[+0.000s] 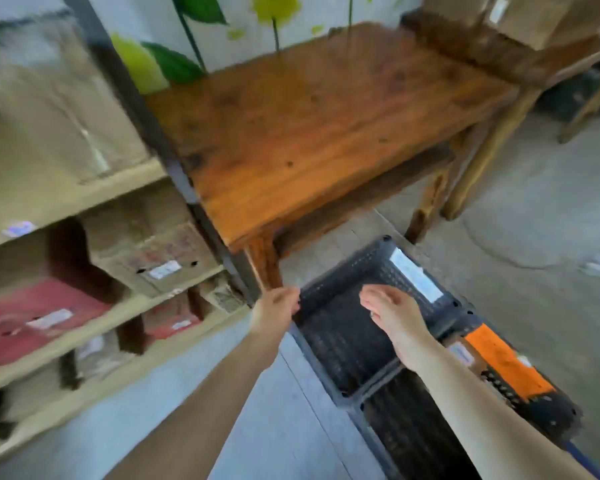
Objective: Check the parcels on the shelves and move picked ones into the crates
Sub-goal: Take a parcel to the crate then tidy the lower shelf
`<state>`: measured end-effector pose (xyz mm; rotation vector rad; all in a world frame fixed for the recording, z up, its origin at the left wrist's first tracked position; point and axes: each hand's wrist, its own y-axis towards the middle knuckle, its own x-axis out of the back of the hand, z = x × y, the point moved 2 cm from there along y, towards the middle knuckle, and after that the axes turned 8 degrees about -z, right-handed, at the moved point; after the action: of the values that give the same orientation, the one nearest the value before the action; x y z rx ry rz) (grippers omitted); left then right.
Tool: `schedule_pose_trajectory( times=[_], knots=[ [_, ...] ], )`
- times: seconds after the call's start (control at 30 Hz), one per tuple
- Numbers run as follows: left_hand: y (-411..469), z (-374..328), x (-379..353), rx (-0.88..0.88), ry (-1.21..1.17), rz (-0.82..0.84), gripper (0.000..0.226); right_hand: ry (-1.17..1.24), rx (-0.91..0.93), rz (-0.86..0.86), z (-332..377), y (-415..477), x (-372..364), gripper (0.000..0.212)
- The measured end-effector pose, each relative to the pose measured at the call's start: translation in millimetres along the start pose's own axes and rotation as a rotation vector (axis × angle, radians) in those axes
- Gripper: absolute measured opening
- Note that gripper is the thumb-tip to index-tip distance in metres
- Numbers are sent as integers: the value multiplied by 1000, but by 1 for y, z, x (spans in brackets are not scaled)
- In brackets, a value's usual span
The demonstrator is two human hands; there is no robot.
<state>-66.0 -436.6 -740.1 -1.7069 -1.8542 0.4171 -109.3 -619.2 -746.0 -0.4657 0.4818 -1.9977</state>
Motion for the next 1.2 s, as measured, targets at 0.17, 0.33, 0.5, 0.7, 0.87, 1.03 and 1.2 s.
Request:
schedule_pose_trajectory(
  times=[0.17,0.33,0.5,0.7,0.87,1.03,1.2],
  knots=[
    [-40,-39,181,-122,-95,-175,25,-82,172,205,69,-90,-149,10],
    [-61,-50,357,-163,-236,-392,22,-82,285,338,106,-176,-302,8],
    [-66,-54,492,-218,-361,-598,19,-147,352,430,120,-236,-414,9],
    [-58,-68,593,-319,-328,-932,35,-231,444,524,145,-262,-515,6],
    [-31,-91,652,-369,-254,-1135,33,-238,477,580,174,-267,-603,18],
    [0,-102,675,-299,-92,-1044,26,-378,515,607,194,-265,-674,46],
    [12,-103,673,-410,-178,-964,17,-458,448,582,194,-240,-692,52]
  ],
)
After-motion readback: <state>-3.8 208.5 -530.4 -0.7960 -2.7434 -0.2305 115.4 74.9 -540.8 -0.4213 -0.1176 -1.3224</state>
